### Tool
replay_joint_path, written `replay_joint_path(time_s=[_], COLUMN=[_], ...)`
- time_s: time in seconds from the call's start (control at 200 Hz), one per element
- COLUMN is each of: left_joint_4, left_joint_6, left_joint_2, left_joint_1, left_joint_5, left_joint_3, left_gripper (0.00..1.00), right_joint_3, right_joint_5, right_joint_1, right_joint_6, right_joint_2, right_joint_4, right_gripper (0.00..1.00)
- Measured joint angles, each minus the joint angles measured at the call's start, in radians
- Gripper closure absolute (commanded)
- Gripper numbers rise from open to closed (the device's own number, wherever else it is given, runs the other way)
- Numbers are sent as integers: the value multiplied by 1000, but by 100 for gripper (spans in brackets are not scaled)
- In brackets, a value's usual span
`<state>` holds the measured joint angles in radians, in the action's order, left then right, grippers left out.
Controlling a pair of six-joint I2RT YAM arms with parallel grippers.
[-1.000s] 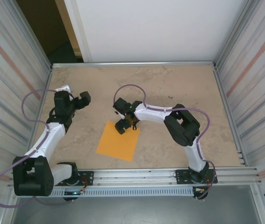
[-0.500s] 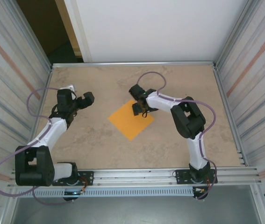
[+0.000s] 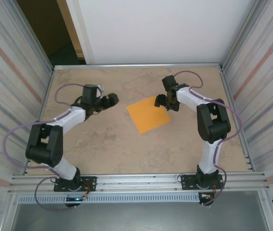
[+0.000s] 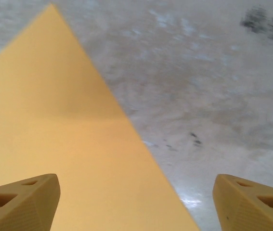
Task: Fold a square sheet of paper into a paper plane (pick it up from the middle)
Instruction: Move the square sheet of paper to the center of the table, then rotate the square sheet of paper at the center of the table.
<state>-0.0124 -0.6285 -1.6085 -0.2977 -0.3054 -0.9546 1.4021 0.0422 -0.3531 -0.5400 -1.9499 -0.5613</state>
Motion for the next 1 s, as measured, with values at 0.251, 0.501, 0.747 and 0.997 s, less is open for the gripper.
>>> replay_joint_path(time_s=[0.251, 0.501, 0.747, 0.997], left_joint_4=[-52, -96, -77, -34], left_joint_6=[-175, -260, -266, -238], left_joint_2=[-154, -206, -242, -263], left_joint_1=[-154, -175, -176, -176], left_joint_5=[-80, -111, -140, -168], left_joint_3=[-26, -50, -94, -141], left_gripper=[31, 32, 32, 32], right_joint_3=[19, 49, -51, -248], right_joint_5=[144, 166, 128, 67], right_joint_1=[0, 2, -4, -94], right_joint_6=[2, -4, -140, -432], right_joint_2=[-39, -109, -53, 97], right_joint_4=[33, 27, 105, 143], right_gripper=[33, 36, 36, 36])
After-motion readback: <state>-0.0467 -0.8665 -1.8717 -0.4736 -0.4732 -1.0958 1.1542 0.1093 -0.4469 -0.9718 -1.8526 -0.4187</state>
